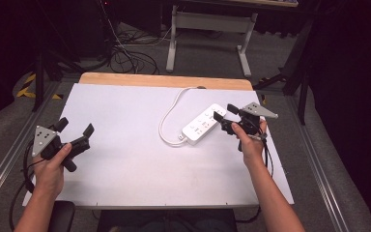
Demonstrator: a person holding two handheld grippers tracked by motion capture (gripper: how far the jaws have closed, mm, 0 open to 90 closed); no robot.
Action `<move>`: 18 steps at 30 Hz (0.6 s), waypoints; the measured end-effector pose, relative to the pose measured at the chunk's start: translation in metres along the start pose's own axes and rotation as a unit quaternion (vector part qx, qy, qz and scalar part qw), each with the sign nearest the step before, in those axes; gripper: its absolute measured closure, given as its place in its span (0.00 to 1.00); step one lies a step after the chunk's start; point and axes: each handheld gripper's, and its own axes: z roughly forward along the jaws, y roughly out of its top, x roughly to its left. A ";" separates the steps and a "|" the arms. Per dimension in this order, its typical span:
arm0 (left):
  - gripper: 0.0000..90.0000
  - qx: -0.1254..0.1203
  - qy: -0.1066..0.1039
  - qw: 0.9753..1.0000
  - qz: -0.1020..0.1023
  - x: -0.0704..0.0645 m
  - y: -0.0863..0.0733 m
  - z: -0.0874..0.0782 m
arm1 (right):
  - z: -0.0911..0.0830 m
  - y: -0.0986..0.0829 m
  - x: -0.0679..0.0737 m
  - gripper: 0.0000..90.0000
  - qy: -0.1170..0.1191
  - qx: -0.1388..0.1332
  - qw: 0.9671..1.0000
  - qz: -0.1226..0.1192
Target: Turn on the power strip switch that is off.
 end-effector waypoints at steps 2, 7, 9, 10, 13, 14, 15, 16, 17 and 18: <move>0.09 0.000 0.000 1.000 0.000 0.000 0.000 0.000 | 0.000 -0.001 0.001 0.31 0.000 -0.002 1.000 0.001; 0.09 0.000 0.000 1.000 0.000 0.000 0.000 0.000 | -0.006 -0.004 0.002 0.28 0.001 -0.011 1.000 -0.004; 0.09 0.000 0.000 1.000 0.000 0.000 0.000 0.000 | -0.009 -0.005 0.001 0.26 -0.001 -0.018 1.000 -0.003; 0.09 0.000 -0.001 1.000 0.002 0.000 0.000 0.000 | -0.011 -0.006 0.001 0.25 -0.003 -0.022 1.000 -0.005; 0.09 0.000 0.000 1.000 0.000 0.000 0.000 0.000 | -0.014 -0.007 0.000 0.23 -0.007 -0.027 1.000 -0.006; 0.09 0.000 0.001 1.000 0.000 0.000 0.000 0.000 | -0.016 -0.007 0.000 0.23 -0.006 -0.029 1.000 -0.008; 0.09 0.000 0.001 1.000 0.000 0.000 0.000 0.000 | -0.017 -0.008 0.000 0.23 -0.005 -0.031 0.999 -0.008; 0.09 0.000 0.001 1.000 0.000 0.000 0.000 0.000 | -0.018 -0.008 0.000 0.23 -0.005 -0.034 0.999 -0.009; 0.09 0.000 0.001 1.000 0.000 0.000 0.000 0.000 | -0.019 -0.008 0.000 0.23 -0.005 -0.036 0.999 -0.010; 0.09 0.000 0.001 1.000 0.000 0.000 0.000 0.000 | -0.020 -0.008 0.000 0.23 -0.005 -0.038 0.999 -0.009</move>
